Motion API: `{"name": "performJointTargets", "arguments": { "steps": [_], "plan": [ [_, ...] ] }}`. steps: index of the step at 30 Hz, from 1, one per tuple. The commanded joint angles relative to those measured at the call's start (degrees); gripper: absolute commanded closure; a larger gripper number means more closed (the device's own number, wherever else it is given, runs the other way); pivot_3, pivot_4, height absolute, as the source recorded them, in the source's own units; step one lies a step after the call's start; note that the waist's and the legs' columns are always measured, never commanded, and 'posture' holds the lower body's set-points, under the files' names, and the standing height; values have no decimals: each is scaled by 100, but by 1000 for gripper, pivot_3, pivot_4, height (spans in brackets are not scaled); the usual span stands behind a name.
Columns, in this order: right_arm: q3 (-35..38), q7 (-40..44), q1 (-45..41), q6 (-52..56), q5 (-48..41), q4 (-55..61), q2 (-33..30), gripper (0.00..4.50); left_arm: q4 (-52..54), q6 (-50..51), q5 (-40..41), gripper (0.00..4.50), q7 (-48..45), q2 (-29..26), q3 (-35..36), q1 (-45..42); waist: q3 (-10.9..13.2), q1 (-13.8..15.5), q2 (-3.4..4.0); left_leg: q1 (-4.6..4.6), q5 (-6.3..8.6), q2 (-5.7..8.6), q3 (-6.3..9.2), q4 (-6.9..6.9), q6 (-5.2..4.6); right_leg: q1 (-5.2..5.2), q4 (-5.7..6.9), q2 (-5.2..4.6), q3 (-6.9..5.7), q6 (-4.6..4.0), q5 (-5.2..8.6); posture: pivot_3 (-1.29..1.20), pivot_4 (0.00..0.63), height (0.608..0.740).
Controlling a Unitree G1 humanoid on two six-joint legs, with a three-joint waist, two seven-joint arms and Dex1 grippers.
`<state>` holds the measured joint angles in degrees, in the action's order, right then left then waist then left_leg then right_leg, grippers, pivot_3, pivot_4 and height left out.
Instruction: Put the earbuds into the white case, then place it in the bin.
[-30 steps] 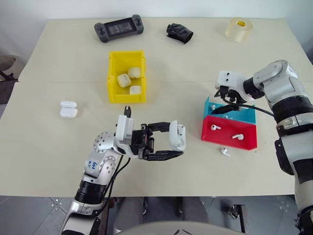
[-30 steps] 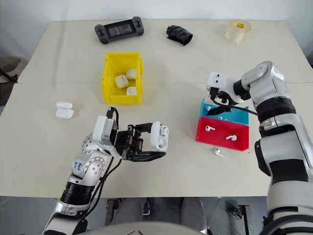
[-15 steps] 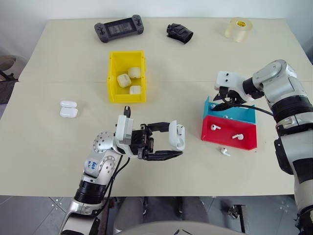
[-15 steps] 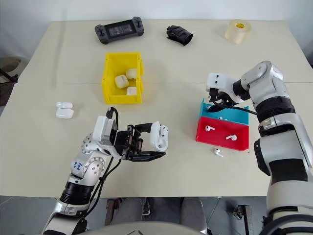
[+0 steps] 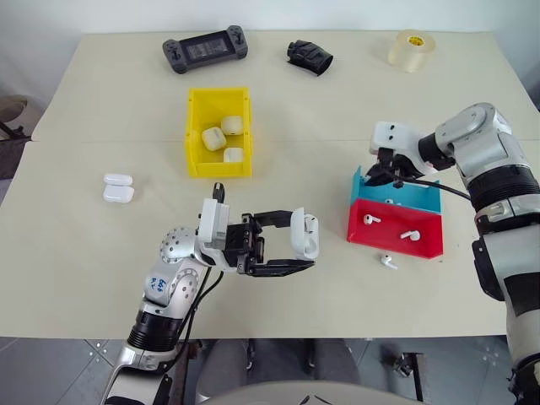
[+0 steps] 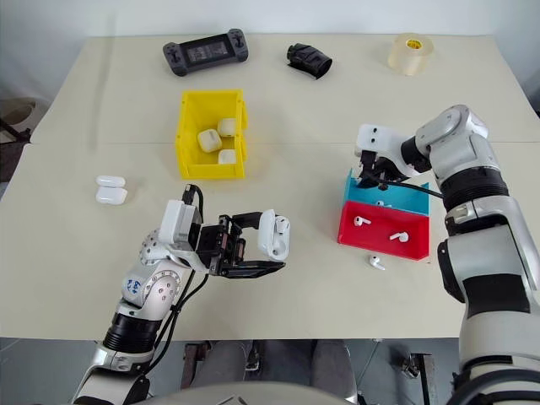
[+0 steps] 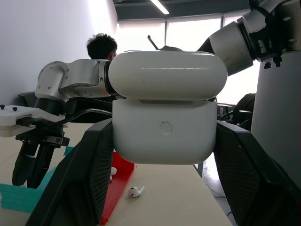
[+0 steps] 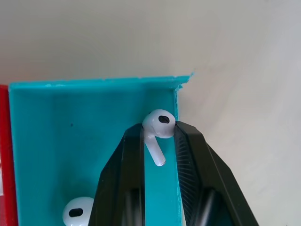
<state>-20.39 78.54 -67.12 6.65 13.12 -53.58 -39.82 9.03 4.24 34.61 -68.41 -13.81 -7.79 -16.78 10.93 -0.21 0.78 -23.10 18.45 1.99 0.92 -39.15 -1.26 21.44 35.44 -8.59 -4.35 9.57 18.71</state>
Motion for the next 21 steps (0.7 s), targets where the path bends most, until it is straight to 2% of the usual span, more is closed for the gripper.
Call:
{"name": "performJointTargets", "arguments": {
  "steps": [1, 3, 6, 11, 14, 16, 21],
  "plan": [
    [476, 52, 36, 213, -340, 652, -277, 3982, 58, -132, 44, 1709, -20, 7, 63, -61, 0, 3, 0, 0, 0, 0, 0, 0, 0, 0, 1, -1, 0, 0, 0, 0, 150, 740],
    [792, 279, 268, 583, -700, 1301, -465, 3982, 9, -150, 47, 1709, -33, 2, 79, -95, 0, 11, 0, -1, 0, 0, -1, 0, 0, 1, 1, -1, 1, 0, 0, 0, 150, 740],
    [1511, 857, 911, 1567, -1770, 2940, -822, 3982, -120, -200, 40, 1709, -64, -3, 115, -184, 0, 56, 0, -4, 0, -13, 7, -1, 0, 1, 3, -2, -5, 0, 0, 0, 150, 740],
    [2574, 442, 1930, 3764, -3286, 4974, -968, 3982, -383, -275, 35, 1709, -17, 76, 210, -399, 0, 78, -1, -6, 1, -11, 1, -5, -1, 0, 5, -4, -5, 0, 0, 0, 150, 740],
    [3421, -324, 2566, 5257, -4341, 6156, -607, 3982, -550, -297, 27, 1709, -10, 131, 243, -552, -1, 112, -3, -3, 0, -17, 0, -7, -1, 0, 11, -3, -3, -1, -1, 0, 150, 740],
    [4084, -1035, 2798, 6119, -5046, 6749, -30, 3982, -652, -297, 21, 1709, -26, 169, 248, -661, -1, 114, -3, -3, 0, -15, -3, -8, -1, 1, 11, -4, -1, -3, -2, 0, 150, 740],
    [5249, -2613, 2977, 7272, -6348, 7616, 1347, 3982, -847, -295, 25, 1709, -62, 227, 281, -866, -1, 141, -2, -3, 0, -12, 0, -9, -1, 4, 18, -5, 0, -3, -2, 0, 150, 740]
  ]
}}
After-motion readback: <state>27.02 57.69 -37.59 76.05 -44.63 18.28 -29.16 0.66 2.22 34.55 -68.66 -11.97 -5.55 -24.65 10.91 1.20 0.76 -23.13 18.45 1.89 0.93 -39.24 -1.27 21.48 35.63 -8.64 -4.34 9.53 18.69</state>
